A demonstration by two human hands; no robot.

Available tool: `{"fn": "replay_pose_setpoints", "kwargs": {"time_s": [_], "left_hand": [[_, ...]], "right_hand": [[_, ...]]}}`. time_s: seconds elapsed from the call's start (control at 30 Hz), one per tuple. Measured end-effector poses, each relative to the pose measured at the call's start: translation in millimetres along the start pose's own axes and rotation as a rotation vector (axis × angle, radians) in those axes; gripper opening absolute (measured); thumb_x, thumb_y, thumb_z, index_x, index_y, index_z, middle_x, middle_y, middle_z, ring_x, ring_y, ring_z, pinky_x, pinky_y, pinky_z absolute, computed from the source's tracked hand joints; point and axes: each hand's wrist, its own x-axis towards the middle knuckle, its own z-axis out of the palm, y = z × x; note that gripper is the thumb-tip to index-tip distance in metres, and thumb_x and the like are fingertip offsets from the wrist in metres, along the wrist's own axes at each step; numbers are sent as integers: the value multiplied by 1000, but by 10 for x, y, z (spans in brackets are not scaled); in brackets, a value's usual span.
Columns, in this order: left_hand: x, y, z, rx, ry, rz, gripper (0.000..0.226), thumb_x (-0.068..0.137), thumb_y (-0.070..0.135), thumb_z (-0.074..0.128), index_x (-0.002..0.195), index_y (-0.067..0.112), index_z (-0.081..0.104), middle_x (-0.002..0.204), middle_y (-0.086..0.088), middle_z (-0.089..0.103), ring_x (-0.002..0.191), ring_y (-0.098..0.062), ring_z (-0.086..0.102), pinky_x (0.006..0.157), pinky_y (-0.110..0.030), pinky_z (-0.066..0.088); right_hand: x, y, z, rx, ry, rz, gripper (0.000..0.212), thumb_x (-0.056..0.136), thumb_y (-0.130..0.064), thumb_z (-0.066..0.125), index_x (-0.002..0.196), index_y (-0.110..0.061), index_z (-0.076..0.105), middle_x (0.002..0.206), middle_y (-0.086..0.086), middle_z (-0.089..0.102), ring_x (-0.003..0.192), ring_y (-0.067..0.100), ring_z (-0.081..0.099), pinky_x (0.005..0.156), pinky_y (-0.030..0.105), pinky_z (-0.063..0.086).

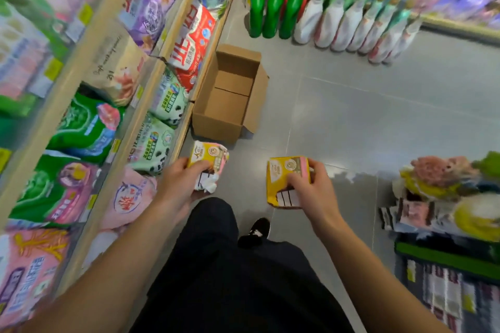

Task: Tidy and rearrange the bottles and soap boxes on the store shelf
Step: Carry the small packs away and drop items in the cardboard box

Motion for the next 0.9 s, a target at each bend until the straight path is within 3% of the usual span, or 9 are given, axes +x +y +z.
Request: {"fn": "replay_pose_setpoints", "kwargs": {"time_s": [0.17, 0.4, 0.57, 0.8, 0.9], "left_hand": [[590, 355, 414, -133, 54, -52, 10, 89, 16, 62, 99, 12, 63, 90, -13, 71, 80, -29, 68, 61, -37, 56], [1528, 1030, 832, -192, 63, -126, 14, 88, 18, 63, 101, 11, 67, 91, -14, 73, 77, -25, 69, 58, -34, 56], [1998, 1448, 1033, -237, 143, -157, 12, 86, 19, 64, 96, 15, 68, 85, -10, 72, 71, -22, 69, 56, -33, 55], [2881, 1659, 1411, -265, 260, -182, 15, 86, 18, 63, 101, 17, 68, 95, -13, 73, 82, -29, 70, 56, -33, 54], [3430, 1567, 1552, -285, 364, -220, 16, 85, 18, 63, 100, 16, 68, 91, -13, 74, 76, -28, 71, 53, -32, 54]], "right_hand": [[919, -520, 95, -48, -65, 0, 42, 82, -29, 66, 119, -37, 47, 101, -9, 65, 83, 10, 71, 68, 31, 61], [2034, -1250, 294, -104, -106, 31, 33, 85, -26, 66, 110, -38, 49, 99, -5, 66, 72, 6, 72, 56, 25, 57], [2726, -1709, 325, -166, -156, 36, 40, 86, -25, 66, 120, -33, 48, 101, -6, 64, 74, 3, 71, 60, 30, 60], [4072, -1916, 565, -176, -283, 128, 27, 86, -21, 65, 104, -35, 51, 94, 0, 67, 69, 11, 73, 51, 25, 55], [4805, -1763, 827, -233, -349, 166, 31, 87, -23, 64, 114, -30, 51, 96, -1, 68, 72, 13, 73, 59, 33, 59]]}}
